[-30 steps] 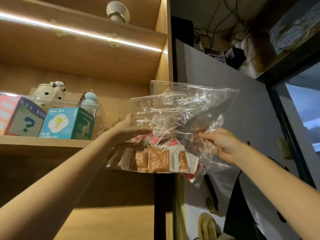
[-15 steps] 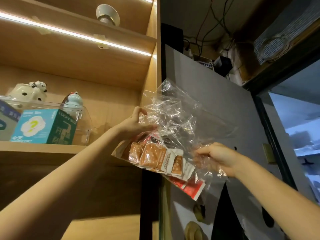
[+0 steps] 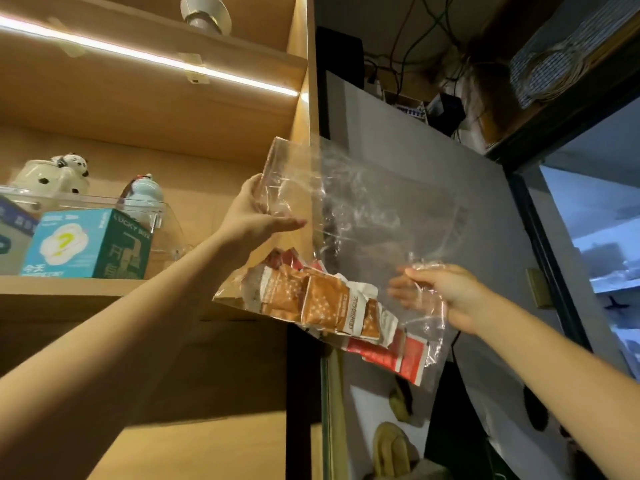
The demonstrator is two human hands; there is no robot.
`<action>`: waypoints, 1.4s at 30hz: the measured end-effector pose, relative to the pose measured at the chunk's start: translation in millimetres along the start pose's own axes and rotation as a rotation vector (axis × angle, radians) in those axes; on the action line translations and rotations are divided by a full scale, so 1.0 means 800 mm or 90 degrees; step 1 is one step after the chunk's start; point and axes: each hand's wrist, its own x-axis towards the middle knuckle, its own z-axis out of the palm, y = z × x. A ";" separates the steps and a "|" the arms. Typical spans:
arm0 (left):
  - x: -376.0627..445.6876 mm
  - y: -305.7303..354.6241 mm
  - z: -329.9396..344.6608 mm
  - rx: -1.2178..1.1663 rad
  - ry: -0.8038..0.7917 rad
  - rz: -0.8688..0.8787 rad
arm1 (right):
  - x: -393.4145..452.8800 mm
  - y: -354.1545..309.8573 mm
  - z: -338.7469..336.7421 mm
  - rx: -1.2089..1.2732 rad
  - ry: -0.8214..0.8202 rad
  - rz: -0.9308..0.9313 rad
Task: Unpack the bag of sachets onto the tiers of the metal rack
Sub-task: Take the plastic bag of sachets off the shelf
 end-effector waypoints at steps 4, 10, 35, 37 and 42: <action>-0.009 0.011 -0.017 -0.095 -0.033 -0.096 | -0.004 -0.018 0.004 -0.012 -0.026 -0.033; -0.030 0.022 -0.051 -0.144 -0.038 -0.164 | -0.026 -0.044 0.021 -0.026 -0.088 -0.059; -0.436 0.080 -0.118 -0.034 0.110 -0.343 | -0.317 0.085 0.042 0.016 -0.340 0.247; -0.470 0.086 -0.115 -0.020 0.131 -0.380 | -0.347 0.106 0.039 0.032 -0.336 0.279; -0.561 0.100 -0.108 0.033 0.146 -0.434 | -0.428 0.155 0.026 0.049 -0.337 0.362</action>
